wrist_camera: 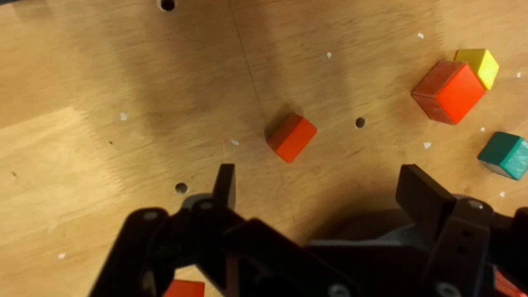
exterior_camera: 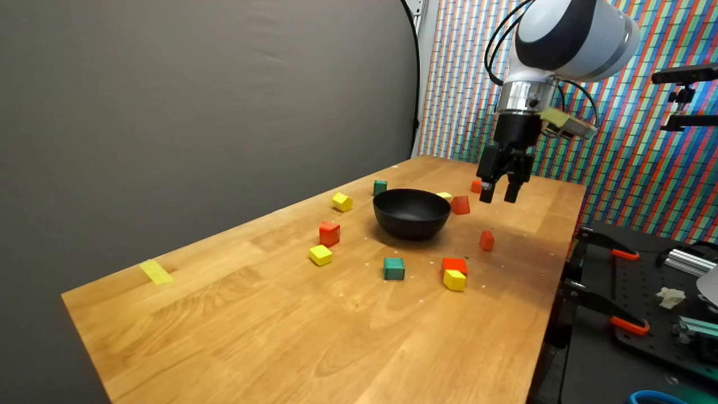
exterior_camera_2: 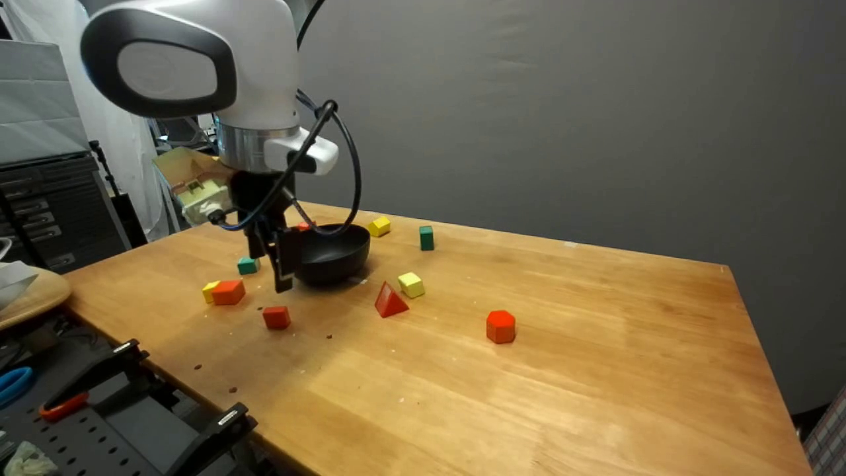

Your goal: Put all the blocks on the table in the black bowl

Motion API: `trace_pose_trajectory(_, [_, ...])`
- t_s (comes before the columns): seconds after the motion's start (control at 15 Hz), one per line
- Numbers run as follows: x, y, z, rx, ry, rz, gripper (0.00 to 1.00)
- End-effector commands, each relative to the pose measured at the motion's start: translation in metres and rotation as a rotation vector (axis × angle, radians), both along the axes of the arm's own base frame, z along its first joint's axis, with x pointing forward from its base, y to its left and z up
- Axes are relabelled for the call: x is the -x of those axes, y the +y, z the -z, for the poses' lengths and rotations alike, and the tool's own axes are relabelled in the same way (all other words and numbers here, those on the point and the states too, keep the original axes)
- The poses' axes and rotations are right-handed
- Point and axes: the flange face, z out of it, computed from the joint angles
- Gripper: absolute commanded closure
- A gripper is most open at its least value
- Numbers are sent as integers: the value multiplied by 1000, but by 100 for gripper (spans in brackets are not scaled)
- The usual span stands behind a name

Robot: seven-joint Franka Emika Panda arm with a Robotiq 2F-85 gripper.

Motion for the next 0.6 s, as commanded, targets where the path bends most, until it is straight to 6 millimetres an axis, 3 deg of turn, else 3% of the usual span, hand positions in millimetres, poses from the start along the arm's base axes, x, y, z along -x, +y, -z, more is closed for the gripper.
trace_pose_trajectory(0.0, [-7,11,41,40,2,-8,0])
trace_pose_trajectory(0.2, [-10,13,67,61,15,3,0])
trace_pose_trajectory(0.27, [-10,12,74,61,25,7,7])
trace_pose_trajectory(0.33, [-10,12,80,58,30,8,27])
trace_pose_trajectory(0.53, [-14,12,88,35,26,19,51])
